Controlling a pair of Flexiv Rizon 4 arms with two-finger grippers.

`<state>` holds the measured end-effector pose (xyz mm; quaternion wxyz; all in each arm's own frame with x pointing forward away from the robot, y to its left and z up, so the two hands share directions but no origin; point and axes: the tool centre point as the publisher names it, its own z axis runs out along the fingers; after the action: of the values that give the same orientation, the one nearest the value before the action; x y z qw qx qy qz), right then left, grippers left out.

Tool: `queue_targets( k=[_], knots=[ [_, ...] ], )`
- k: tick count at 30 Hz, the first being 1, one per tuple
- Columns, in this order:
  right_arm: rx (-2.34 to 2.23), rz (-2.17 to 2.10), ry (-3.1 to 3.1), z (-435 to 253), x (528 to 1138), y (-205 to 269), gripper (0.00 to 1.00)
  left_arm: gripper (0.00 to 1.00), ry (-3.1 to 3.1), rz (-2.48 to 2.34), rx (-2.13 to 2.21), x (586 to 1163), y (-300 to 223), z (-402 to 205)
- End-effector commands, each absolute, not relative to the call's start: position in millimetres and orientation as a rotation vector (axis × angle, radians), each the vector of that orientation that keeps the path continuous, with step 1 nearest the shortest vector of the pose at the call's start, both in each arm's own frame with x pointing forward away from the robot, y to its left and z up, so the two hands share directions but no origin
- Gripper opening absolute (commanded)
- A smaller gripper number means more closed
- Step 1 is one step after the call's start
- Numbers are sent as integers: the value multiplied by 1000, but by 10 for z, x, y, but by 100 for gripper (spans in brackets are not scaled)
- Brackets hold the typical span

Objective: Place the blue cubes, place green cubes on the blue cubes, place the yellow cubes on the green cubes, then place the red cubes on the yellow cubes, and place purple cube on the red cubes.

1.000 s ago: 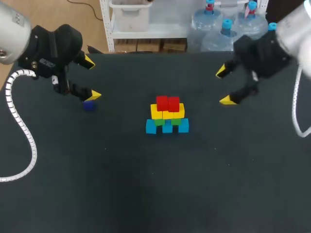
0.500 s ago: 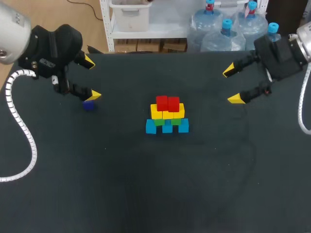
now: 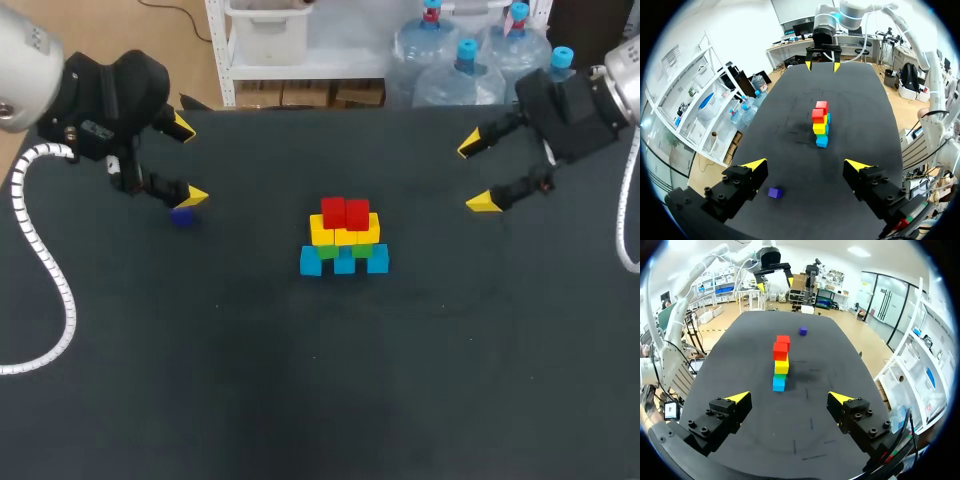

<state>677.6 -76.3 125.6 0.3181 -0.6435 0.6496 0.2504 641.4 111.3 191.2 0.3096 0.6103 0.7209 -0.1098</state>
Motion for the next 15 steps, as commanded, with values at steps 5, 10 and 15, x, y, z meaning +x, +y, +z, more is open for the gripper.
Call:
queue_targets(
  k=[5, 10, 15],
  knots=[
    [-1692, 659, 1707, 1251, 6772, -765, 100, 100, 1903, -291, 1612, 6416, 1117, 1906],
    [-1692, 659, 1707, 1251, 6772, -765, 100, 100, 1903, -291, 1612, 6416, 1117, 1906],
    [-1710, 726, 1662, 1345, 6801, -721, 100, 100, 1903, -291, 1612, 6416, 1117, 1906]
  ],
)
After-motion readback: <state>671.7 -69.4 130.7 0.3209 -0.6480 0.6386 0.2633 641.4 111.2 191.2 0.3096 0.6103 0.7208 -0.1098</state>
